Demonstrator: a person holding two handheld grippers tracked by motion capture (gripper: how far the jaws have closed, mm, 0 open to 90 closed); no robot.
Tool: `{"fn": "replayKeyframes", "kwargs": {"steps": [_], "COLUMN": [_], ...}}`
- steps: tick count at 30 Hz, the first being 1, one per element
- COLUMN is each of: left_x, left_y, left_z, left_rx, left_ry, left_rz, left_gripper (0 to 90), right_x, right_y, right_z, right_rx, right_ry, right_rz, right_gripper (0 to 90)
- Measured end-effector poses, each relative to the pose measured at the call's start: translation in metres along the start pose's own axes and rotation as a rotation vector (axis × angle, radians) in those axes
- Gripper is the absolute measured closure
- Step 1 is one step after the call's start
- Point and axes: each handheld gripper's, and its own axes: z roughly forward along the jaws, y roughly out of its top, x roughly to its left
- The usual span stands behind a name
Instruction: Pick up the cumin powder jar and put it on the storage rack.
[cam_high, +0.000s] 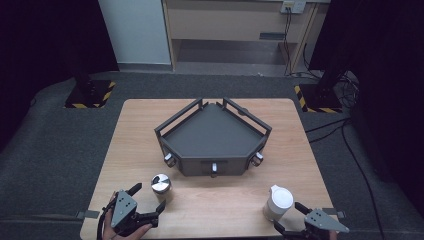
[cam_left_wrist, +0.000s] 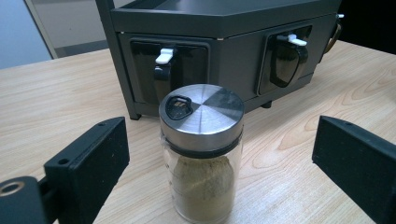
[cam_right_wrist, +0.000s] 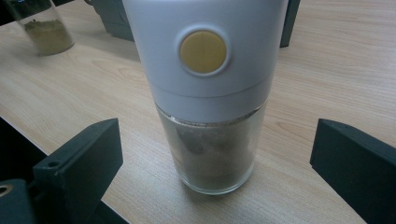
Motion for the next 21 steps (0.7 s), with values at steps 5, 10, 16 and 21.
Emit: {"fn": "replayKeyframes", "kwargs": {"steps": [5,10,16,21], "left_x": [0.000,0.002,0.004,0.005], "left_y": [0.002,0.003,0.001,0.000], "left_z": [0.004,0.006,0.010,0.012], "left_rx": [0.001,0.001,0.012,0.029], "left_ry": [-0.011,-0.009,-0.007,-0.002], "left_rz": [0.019,0.019,0.024,0.024], "left_gripper": [2.9,2.8,2.9,2.9], "right_x": [0.000,0.000,0.000,-0.001], "right_y": [0.000,0.000,0.000,0.001], "right_z": [0.000,0.000,0.000,0.000], "right_rx": [0.001,0.002,0.001,0.005], "right_ry": [0.001,0.001,0.001,0.006], "right_rz": [0.000,0.000,0.001,0.001], "right_gripper": [2.8,2.8,2.8,2.9]}}
